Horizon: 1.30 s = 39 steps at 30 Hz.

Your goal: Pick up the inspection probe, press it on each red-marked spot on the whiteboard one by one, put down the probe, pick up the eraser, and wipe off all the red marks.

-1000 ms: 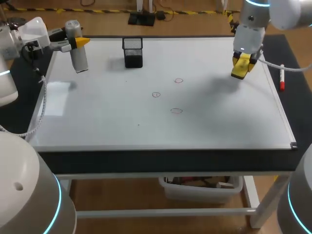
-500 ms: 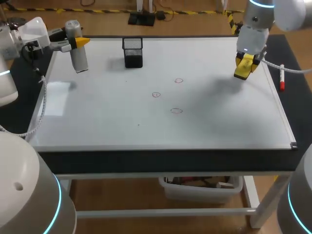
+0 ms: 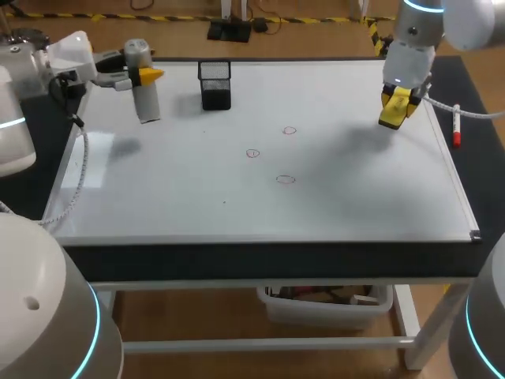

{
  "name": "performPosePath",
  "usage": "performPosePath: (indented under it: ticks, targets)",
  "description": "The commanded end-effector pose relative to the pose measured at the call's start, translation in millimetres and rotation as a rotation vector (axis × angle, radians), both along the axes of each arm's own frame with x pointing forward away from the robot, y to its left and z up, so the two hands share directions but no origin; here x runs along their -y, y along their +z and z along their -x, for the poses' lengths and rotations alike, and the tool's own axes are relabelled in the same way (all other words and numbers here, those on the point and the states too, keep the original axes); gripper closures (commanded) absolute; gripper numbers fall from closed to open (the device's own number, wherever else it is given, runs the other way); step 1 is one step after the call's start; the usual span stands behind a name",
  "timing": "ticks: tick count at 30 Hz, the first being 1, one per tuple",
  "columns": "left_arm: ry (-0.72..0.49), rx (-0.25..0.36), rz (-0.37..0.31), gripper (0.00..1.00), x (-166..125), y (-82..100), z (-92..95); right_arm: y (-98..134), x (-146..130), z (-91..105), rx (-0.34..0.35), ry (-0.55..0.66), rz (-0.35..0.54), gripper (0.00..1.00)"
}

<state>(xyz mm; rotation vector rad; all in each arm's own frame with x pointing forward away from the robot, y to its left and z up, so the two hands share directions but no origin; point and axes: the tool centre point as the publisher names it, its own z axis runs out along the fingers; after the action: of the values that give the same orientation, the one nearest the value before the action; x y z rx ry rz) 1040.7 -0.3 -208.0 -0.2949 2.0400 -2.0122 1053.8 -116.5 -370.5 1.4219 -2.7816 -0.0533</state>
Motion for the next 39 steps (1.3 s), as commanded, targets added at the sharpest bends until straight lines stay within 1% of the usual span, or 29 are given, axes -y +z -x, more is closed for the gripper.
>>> performPosePath:
  ticks: [1,2,4,5,7,9,11,14,15,17,19,23,26,30,34,39]
  targets:
    - [-0.057,0.006,0.005,1.0,21,4.1,12.7,1,1,-0.5,-0.001,0.002,0.003,1.0]
    - [-0.084,0.004,0.005,1.0,29,4.0,17.7,1,1,-0.5,-0.001,0.002,0.003,1.0]
    - [-0.141,-0.01,0.043,1.0,48,2.1,27.1,1,1,-0.5,-0.001,0.002,0.003,1.0]
    - [-0.174,-0.013,0.017,1.0,60,0.6,32.7,1,1,-0.5,-0.001,0.002,0.003,1.0]
    - [-0.23,-0.024,0.039,1.0,81,-1.4,44.5,1,1,-0.5,-0.001,0.002,0.003,1.0]
    - [-0.277,-0.029,0.024,1.0,100,-4.1,53.3,1,1,-0.5,-0.001,0.002,0.003,1.0]
    - [-0.317,-0.031,0.041,1.0,115,-5.9,59.9,1,1,-0.5,-0.001,0.002,0.003,1.0]
    - [-0.388,-0.036,0.036,1.0,137,-8.7,68.3,1,1,-0.5,-0.001,0.002,0.003,1.0]
    - [-0.415,-0.033,0.021,1.0,145,-10.1,70.7,1,1,-0.5,-0.001,0.002,0.003,1.0]
    - [-0.456,-0.04,0.028,1.0,158,-13.6,74.6,1,1,-0.5,-0.001,0.002,0.003,1.0]
    - [-0.489,-0.034,0.021,1.0,170,-16.8,77.1,1,1,-0.5,-0.001,0.002,0.003,1.0]
    - [-0.529,-0.034,0.04,1.0,188,-19.9,78.5,1,1,-0.5,-0.001,0.002,0.003,1.0]
    - [-0.556,-0.033,0.041,1.0,198,-23.7,81.0,1,1,-0.5,-0.001,0.002,0.003,1.0]
    - [-0.6,-0.027,0.032,1.0,213,-33.2,83.3,1,1,-0.5,-0.001,0.002,0.003,1.0]
    - [-0.626,-0.024,0.034,1.0,222,-42.4,80.9,1,1,-0.5,-0.001,0.002,0.003,1.0]
    - [-0.629,-0.021,0.04,1.0,224,-50.1,76.2,1,1,-0.5,-0.001,0.002,0.003,1.0]
